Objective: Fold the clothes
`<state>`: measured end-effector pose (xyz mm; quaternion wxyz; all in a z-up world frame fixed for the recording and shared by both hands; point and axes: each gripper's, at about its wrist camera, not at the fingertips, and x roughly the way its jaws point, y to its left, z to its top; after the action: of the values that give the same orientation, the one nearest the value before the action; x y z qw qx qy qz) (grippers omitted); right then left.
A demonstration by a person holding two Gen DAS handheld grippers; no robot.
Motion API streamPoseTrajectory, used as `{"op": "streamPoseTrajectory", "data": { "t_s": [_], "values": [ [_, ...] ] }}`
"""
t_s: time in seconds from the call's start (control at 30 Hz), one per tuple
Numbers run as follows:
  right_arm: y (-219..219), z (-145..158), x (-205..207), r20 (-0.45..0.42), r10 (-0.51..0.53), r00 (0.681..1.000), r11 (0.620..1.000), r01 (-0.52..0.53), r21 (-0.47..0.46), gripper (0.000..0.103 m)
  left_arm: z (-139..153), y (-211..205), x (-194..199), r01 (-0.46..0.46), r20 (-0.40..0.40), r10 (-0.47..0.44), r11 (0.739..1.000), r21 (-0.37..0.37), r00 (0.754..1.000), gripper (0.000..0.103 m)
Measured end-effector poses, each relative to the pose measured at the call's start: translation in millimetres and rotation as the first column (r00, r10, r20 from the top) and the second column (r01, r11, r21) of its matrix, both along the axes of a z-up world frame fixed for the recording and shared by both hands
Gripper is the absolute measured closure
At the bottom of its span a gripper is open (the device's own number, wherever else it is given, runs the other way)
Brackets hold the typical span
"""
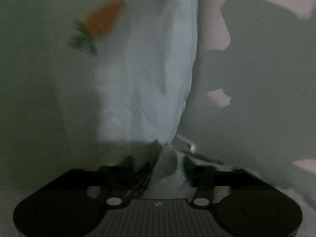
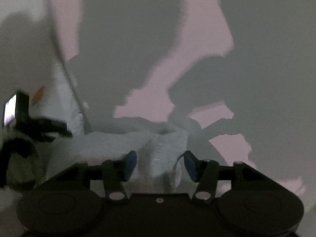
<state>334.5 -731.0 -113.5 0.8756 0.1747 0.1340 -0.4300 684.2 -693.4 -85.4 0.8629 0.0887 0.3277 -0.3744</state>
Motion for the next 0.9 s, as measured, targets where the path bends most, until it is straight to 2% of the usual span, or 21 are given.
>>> {"op": "streamPoseTrajectory", "data": {
  "t_s": [0.1, 0.17, 0.2, 0.3, 0.33, 0.4, 0.47, 0.5, 0.53, 0.6, 0.63, 0.7, 0.73, 0.77, 0.8, 0.83, 0.9],
  "values": [
    [9.9, 3.1, 3.0, -0.075, -0.012, 0.997, 0.997, 0.006, -0.083, 0.063, 24.9, 29.4, -9.2, -0.021, 0.051, 0.026, 0.996, -0.089, 0.998, 0.017],
    [16.5, 5.2, 5.0, -0.124, -0.023, 0.992, 0.990, 0.006, -0.139, 0.065, 34.9, 46.7, -20.7, -0.009, 0.077, 0.019, 0.992, -0.122, 0.997, 0.014],
    [19.4, 6.0, 5.0, -0.149, -0.067, 0.987, 0.981, 0.039, -0.188, 0.065, 38.7, 54.9, -27.7, 0.001, 0.092, 0.012, 0.991, -0.134, 0.996, 0.014],
    [25.4, 6.8, 9.5, -0.208, -0.176, 0.962, 0.942, 0.104, -0.319, 0.064, 41.8, 75.3, -52.5, 0.038, 0.147, -0.020, 0.991, -0.125, 0.989, 0.014],
    [24.6, 7.8, 9.7, -0.204, -0.150, 0.967, 0.945, 0.080, -0.317, 0.065, 42.0, 83.0, -61.0, 0.049, 0.147, -0.031, 0.992, -0.117, 0.989, 0.014],
    [20.2, 5.6, 9.8, -0.196, -0.072, 0.978, 0.967, 0.021, -0.252, 0.067, 41.3, 98.0, -77.1, 0.069, 0.145, -0.054, 0.992, -0.102, 0.988, 0.013],
    [-2.1, -10.8, 11.1, -0.150, -0.032, 0.988, 0.998, 0.024, -0.050, 0.069, 27.4, 105.5, -79.7, 0.065, 0.092, -0.056, 0.994, -0.091, 0.994, 0.013],
    [-17.1, -22.0, 10.2, -0.144, -0.033, 0.989, 0.997, 0.044, 0.067, 0.069, 25.0, 108.8, -80.3, 0.037, 0.057, -0.033, 0.996, -0.085, 0.998, 0.013],
    [-30.3, -30.9, 5.0, -0.123, -0.053, 0.991, 0.983, 0.073, 0.170, 0.069, 22.7, 112.4, -81.2, 0.012, 0.025, -0.010, 0.997, -0.082, 1.000, 0.013],
    [-56.3, -48.2, -6.3, -0.082, -0.100, 0.992, 0.922, 0.124, 0.368, 0.068, 19.0, 123.3, -87.0, -0.024, -0.019, 0.021, 0.991, -0.130, 1.000, 0.013],
    [-56.0, -43.1, -10.5, -0.078, -0.091, 0.993, 0.923, 0.113, 0.367, 0.068, 18.0, 127.8, -79.6, -0.036, -0.030, 0.032, 0.988, -0.153, 0.999, 0.012],
    [-52.6, -30.3, -18.7, -0.071, -0.066, 0.995, 0.934, 0.086, 0.347, 0.067, 26.2, 143.7, -77.5, -0.063, -0.017, 0.061, 0.982, -0.177, 0.998, 0.004],
    [-47.3, -23.0, -20.8, -0.081, -0.043, 0.996, 0.948, 0.066, 0.312, 0.060, 25.9, 146.6, -74.2, -0.078, -0.002, 0.079, 0.979, -0.188, 0.997, 0.003],
    [-39.9, -14.3, -23.0, -0.091, -0.013, 0.996, 0.962, 0.038, 0.272, 0.044, 26.5, 151.2, -72.1, -0.095, 0.012, 0.099, 0.976, -0.198, 0.995, 0.003],
    [-31.7, -5.9, -24.9, -0.090, 0.014, 0.996, 0.969, 0.009, 0.246, 0.034, 33.9, 168.8, -80.3, -0.117, 0.026, 0.124, 0.972, -0.203, 0.992, 0.003],
    [-23.6, 2.3, -26.7, -0.089, 0.040, 0.995, 0.975, -0.019, 0.222, 0.033, 48.4, 203.2, -100.1, -0.129, 0.028, 0.138, 0.970, -0.207, 0.990, 0.003],
    [7.3, 15.2, -31.8, -0.066, 0.123, 0.990, 0.976, -0.108, 0.191, 0.029, 61.9, 235.0, -119.7, -0.143, 0.023, 0.151, 0.965, -0.221, 0.988, 0.003]
  ]
}}
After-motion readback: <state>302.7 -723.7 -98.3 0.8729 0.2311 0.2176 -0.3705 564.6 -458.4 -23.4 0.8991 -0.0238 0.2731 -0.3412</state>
